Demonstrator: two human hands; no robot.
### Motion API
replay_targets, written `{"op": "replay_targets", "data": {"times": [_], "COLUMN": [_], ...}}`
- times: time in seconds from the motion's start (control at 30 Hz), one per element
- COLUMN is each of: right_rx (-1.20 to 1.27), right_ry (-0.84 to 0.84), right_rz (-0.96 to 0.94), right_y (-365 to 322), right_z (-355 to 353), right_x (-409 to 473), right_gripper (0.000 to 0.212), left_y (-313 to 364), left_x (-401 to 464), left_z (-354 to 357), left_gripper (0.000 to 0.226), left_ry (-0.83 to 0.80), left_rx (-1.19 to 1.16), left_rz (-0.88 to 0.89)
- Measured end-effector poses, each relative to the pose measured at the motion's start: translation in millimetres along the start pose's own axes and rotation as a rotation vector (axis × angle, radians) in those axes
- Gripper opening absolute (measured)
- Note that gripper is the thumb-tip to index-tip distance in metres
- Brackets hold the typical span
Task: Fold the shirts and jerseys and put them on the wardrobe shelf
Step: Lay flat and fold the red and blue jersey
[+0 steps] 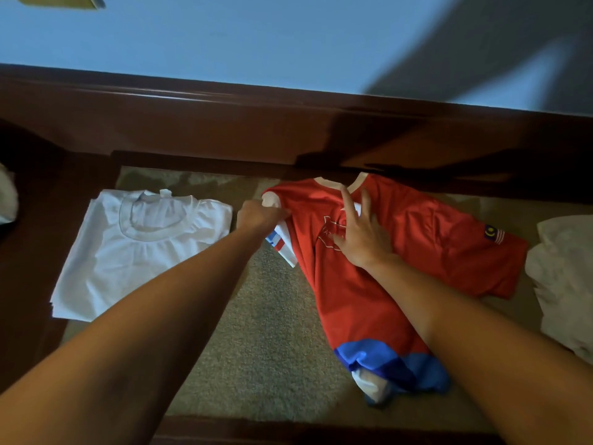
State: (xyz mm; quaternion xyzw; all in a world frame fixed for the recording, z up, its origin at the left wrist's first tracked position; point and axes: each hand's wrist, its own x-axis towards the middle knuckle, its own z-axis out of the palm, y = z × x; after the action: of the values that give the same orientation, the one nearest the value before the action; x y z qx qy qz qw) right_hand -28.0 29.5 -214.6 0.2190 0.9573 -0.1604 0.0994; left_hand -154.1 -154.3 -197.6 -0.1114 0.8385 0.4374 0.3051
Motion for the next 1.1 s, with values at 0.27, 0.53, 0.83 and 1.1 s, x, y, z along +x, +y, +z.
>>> {"op": "replay_targets", "data": {"times": [0.27,0.53,0.83,1.1], "right_rx": [0.014,-0.022,-0.224,0.076], "right_ry": [-0.056,0.041,0.132,-0.013], "right_rz": [0.048,0.053,-0.314,-0.169], "right_y": [0.3,-14.4,-45.7,-43.2], "right_z": [0.3,4.1,15.0,11.5], "right_x": [3.3,-13.4,-77.2,-104.5], "right_gripper": [0.105,0.096,0.072,0.029], "left_y": [14.7,-23.8,-95.5,-81.4], "left_x": [14.8,3.4,-32.0,-40.8], "left_z": [-52.0,-61.4,-42.8,-70.0], "left_gripper": [0.083,0.074,0.051,0.025], "left_ry": [0.001,0.389,-0.252,-0.1], "left_rx": [0.542,1.211,1.168,1.239], "left_rz": [0.342,0.664,0.998,0.927]}}
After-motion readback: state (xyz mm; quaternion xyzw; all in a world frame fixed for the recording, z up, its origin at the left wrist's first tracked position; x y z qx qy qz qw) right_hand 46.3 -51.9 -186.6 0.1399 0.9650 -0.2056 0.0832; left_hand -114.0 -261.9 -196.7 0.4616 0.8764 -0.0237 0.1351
